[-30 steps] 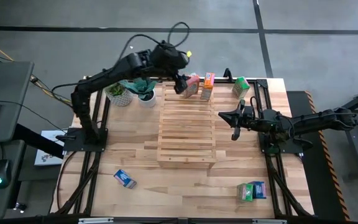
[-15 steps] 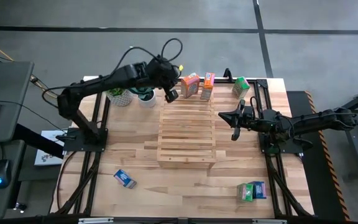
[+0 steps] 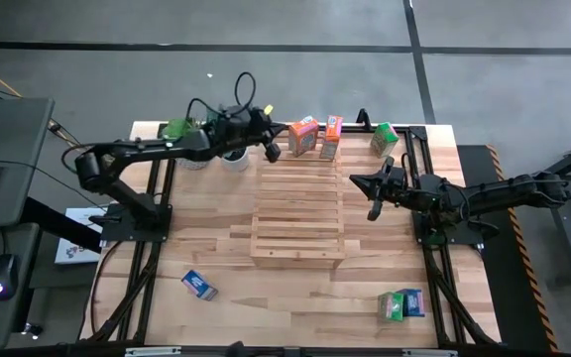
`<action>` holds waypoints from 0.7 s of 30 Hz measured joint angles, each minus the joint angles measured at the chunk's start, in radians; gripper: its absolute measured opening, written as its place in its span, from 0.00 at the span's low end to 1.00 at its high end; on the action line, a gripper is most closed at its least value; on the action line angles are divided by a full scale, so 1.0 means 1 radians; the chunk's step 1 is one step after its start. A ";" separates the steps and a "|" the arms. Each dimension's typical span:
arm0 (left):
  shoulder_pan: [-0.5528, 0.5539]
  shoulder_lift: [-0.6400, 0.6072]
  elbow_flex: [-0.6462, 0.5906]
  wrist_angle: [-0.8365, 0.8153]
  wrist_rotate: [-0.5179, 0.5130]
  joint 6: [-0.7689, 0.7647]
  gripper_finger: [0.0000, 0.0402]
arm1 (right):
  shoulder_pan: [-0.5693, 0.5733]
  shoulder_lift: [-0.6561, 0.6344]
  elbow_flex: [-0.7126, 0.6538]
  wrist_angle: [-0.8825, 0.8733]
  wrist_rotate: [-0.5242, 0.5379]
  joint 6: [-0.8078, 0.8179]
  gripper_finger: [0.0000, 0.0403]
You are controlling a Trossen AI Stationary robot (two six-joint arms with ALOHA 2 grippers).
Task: Stack cereal on shelf
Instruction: Put the orange cereal box on the shelf aligned with the other orange cereal box
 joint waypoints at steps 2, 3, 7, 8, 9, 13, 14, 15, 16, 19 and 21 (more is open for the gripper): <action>-0.003 0.033 -0.002 0.030 0.000 -0.003 0.00 | 0.000 0.000 0.000 0.000 0.000 0.000 0.00; -0.003 0.047 -0.002 0.048 0.000 -0.003 0.00 | 0.000 0.000 0.000 0.000 0.000 0.000 0.00; -0.004 0.081 0.000 0.085 0.002 -0.022 0.00 | 0.000 0.000 0.000 0.000 -0.001 0.000 0.00; -0.006 0.085 0.000 0.085 0.003 -0.028 0.00 | 0.000 0.000 0.000 0.000 -0.001 0.000 0.00; -0.011 0.086 0.000 0.083 0.005 -0.035 0.00 | 0.000 0.000 0.000 0.000 -0.002 0.000 0.00; -0.038 0.083 0.000 0.063 0.025 -0.041 0.00 | 0.000 0.000 0.000 0.000 -0.003 0.000 0.00; -0.048 0.083 0.000 0.064 0.026 -0.041 0.00 | 0.000 0.000 0.000 0.000 -0.002 -0.002 0.00; -0.058 0.083 0.000 0.063 0.026 -0.040 0.00 | 0.000 0.000 0.000 0.000 -0.002 -0.006 0.00; -0.067 0.083 0.000 0.063 0.027 -0.039 0.00 | 0.000 0.000 0.000 0.000 -0.002 -0.008 0.00; -0.093 0.083 0.000 0.063 0.026 -0.039 0.00 | 0.000 0.000 0.000 0.000 -0.002 -0.008 0.00; -0.107 0.083 0.000 0.063 0.020 -0.041 0.00 | 0.000 0.000 0.000 0.000 -0.002 -0.008 0.00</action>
